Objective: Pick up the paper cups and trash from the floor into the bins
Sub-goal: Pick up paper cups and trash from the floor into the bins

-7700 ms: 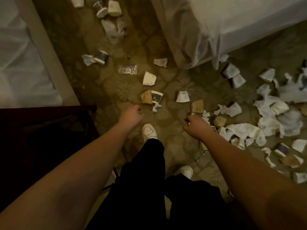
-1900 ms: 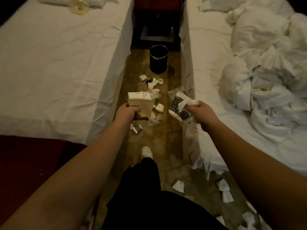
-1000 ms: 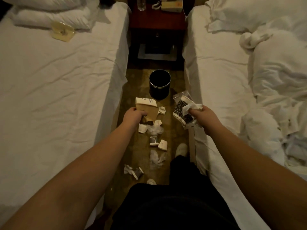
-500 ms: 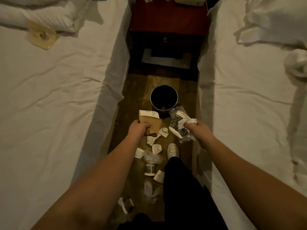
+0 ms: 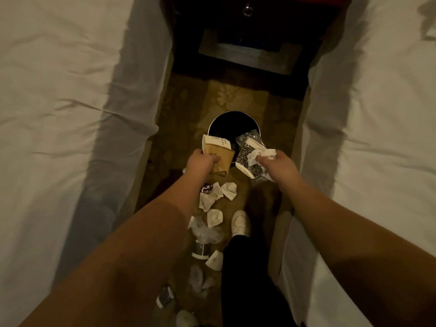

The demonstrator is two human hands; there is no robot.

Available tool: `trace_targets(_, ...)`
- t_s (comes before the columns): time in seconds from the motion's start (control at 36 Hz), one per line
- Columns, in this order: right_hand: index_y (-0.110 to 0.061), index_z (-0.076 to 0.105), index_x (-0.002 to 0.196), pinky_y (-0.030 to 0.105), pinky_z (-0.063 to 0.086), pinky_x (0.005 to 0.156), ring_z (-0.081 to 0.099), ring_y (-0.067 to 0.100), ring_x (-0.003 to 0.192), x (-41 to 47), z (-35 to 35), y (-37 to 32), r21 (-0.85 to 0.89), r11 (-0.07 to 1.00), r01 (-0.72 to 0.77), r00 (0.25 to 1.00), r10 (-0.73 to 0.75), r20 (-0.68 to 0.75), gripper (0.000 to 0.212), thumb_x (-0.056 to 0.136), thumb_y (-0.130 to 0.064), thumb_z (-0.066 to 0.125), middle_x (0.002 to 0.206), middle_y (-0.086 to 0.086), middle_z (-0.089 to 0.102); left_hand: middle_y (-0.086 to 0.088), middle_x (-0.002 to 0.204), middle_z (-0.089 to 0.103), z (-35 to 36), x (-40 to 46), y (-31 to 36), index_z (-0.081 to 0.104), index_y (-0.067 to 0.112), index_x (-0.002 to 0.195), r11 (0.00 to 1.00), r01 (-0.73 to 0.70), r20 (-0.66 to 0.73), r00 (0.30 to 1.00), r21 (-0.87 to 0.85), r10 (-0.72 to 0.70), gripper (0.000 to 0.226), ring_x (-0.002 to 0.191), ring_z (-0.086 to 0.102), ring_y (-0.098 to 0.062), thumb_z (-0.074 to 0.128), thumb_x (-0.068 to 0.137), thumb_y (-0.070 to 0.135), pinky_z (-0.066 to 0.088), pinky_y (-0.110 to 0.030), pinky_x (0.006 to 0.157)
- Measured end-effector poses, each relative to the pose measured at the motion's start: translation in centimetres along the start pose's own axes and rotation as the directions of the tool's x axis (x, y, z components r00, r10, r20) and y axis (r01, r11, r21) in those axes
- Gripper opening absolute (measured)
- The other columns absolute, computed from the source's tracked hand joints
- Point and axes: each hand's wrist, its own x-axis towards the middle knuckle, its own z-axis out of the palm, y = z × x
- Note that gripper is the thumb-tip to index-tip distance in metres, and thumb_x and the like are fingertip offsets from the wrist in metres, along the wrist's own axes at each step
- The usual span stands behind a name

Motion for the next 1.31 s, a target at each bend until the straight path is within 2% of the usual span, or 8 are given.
trace_targets(0.31, -0.012, 0.054, 0.134, 0.037, 0.054, 0.088, 0.062, 0.026, 0.11, 12.7, 3.7, 1.8, -0.007, 0.999, -0.039, 0.999, 0.039, 0.0, 0.052, 0.089, -0.032, 0.072, 0.124, 0.007, 0.063, -0.013, 0.125, 0.058, 5.2, 11.1, 0.6, 0.047, 0.009, 0.135, 0.996, -0.002, 0.026, 1.0, 0.087, 0.0, 0.059, 0.11, 0.06, -0.034, 0.073, 0.084, 0.024, 0.055, -0.048, 0.092)
trace_targets(0.39, -0.011, 0.054, 0.133, 0.042, 0.053, 0.097, 0.062, 0.026, 0.111, 15.1, 4.6, 2.3, -0.052, 0.998, -0.04, 0.999, 0.04, 0.004, 0.051, 0.089, -0.032, 0.071, 0.122, 0.007, 0.063, -0.013, 0.124, 0.059, 6.1, 13.0, 0.3, 0.046, 0.01, 0.134, 0.995, 0.006, 0.029, 1.0, 0.095, -0.009, 0.057, 0.107, 0.062, -0.034, 0.072, 0.085, 0.022, 0.056, -0.048, 0.09)
trace_targets(0.61, -0.007, 0.05, 0.135, 0.04, 0.049, 0.101, 0.057, 0.028, 0.121, 18.9, 6.4, 2.7, -0.168, 0.986, 0.006, 1.0, -0.007, -0.005, 0.05, 0.094, -0.033, 0.065, 0.133, 0.012, 0.058, -0.011, 0.13, 0.055, 7.3, 16.9, -0.2, 0.038, 0.008, 0.14, 0.999, -0.033, -0.002, 0.999, 0.041, 0.033, 0.065, 0.116, 0.058, -0.031, 0.069, 0.09, 0.034, 0.051, -0.036, 0.088)
trace_targets(0.72, -0.01, 0.037, 0.147, 0.039, 0.048, 0.102, 0.053, 0.028, 0.127, 19.8, 6.9, 2.4, -0.164, 0.986, 0.005, 1.0, -0.004, 0.005, 0.067, 0.093, -0.034, 0.067, 0.142, 0.011, 0.052, -0.011, 0.137, 0.054, 7.2, 17.4, 0.2, 0.035, 0.011, 0.148, 0.999, -0.052, 0.053, 0.997, -0.018, 0.053, 0.09, 0.121, 0.057, -0.031, 0.076, 0.079, 0.053, 0.051, -0.045, 0.1)
trace_targets(0.83, -0.014, 0.015, 0.158, 0.038, 0.041, 0.11, 0.041, 0.028, 0.139, 20.0, 7.0, 2.1, -0.254, 0.966, 0.043, 0.997, -0.027, 0.067, 0.094, 0.088, -0.037, 0.073, 0.158, 0.009, 0.034, -0.008, 0.144, 0.051, 6.3, 17.8, -0.3, 0.034, 0.018, 0.151, 0.996, -0.021, 0.088, 0.996, -0.09, 0.029, 0.123, 0.124, 0.056, -0.031, 0.074, 0.048, 0.071, 0.05, -0.048, 0.102)
trace_targets(0.97, -0.014, 0.025, 0.156, 0.042, 0.041, 0.111, 0.043, 0.029, 0.137, 18.0, 6.5, 2.0, -0.404, 0.907, 0.115, 0.992, -0.081, 0.1, 0.089, 0.085, -0.038, 0.073, 0.154, 0.01, 0.038, -0.007, 0.144, 0.05, 4.6, 15.3, -0.9, 0.037, 0.017, 0.149, 0.996, -0.045, 0.076, 0.996, -0.083, 0.051, 0.073, 0.127, 0.052, -0.028, 0.066, 0.09, 0.049, 0.045, -0.043, 0.106)
trace_targets(1.11, -0.01, 0.043, 0.145, 0.04, 0.043, 0.108, 0.047, 0.03, 0.131, 13.4, 6.1, 2.0, -0.596, 0.776, 0.207, 0.978, -0.166, 0.123, 0.062, 0.092, -0.035, 0.064, 0.144, 0.014, 0.045, -0.006, 0.151, 0.044, 1.7, 12.1, -2.6, 0.03, 0.022, 0.154, 0.996, -0.086, 0.056, 0.995, 0.017, 0.085, 0.077, 0.129, 0.051, -0.027, 0.062, 0.091, 0.052, 0.047, -0.038, 0.101)
trace_targets(1.31, -0.01, 0.043, 0.144, 0.044, 0.043, 0.105, 0.045, 0.032, 0.129, 4.4, 7.3, 1.3, -0.747, 0.615, 0.25, 0.963, -0.236, 0.128, 0.057, 0.096, -0.035, 0.057, 0.142, 0.014, 0.045, -0.003, 0.149, 0.047, -3.8, 5.7, -6.0, 0.032, 0.023, 0.154, 0.967, -0.21, 0.061, 0.977, 0.141, 0.204, 0.07, 0.115, 0.055, -0.014, 0.061, 0.094, 0.044, 0.043, -0.026, 0.083)
